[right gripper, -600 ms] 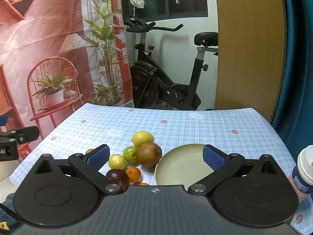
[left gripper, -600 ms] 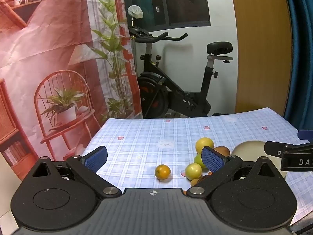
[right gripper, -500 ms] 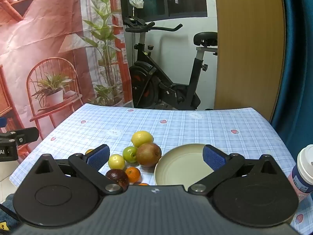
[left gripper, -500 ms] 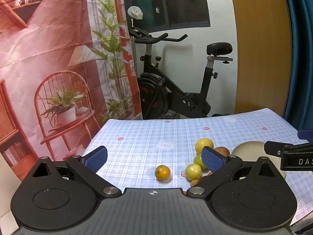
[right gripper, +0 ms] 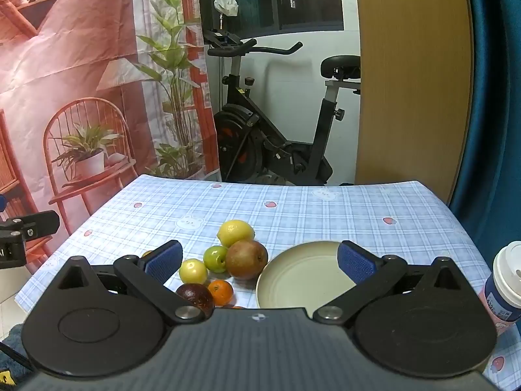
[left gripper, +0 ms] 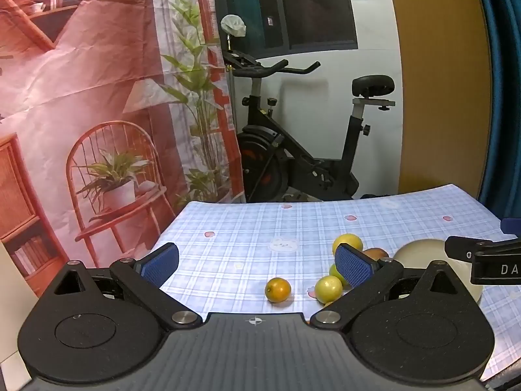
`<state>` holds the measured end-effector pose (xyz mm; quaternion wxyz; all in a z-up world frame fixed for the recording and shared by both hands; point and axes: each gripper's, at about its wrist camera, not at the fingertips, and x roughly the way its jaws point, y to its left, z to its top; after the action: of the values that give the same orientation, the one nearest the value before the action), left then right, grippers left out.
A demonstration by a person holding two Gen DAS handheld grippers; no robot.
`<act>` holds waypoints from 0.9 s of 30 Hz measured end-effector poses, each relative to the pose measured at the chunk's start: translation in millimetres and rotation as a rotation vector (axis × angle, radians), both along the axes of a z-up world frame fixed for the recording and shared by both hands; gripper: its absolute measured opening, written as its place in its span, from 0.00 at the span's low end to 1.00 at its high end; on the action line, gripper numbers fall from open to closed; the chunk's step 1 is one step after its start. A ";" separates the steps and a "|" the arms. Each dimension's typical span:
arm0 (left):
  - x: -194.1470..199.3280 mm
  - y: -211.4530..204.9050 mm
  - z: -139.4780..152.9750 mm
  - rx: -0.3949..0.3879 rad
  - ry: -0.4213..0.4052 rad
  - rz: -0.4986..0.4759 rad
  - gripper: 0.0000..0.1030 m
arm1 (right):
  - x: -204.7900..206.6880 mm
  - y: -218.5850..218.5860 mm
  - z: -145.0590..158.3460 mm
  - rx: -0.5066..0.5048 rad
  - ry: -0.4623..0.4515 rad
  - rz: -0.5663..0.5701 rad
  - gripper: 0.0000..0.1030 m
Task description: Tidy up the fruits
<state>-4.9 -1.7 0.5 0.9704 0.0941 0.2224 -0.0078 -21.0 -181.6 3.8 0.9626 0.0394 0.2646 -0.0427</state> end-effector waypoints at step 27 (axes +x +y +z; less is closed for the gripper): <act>0.2 0.3 0.6 -0.010 -0.001 0.011 1.00 | -1.5 1.8 2.2 0.001 -0.004 0.000 1.00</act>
<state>-4.7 -1.4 1.1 0.9709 0.0880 0.2225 -0.0037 -22.5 -179.8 6.0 0.9631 0.0402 0.2628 -0.0426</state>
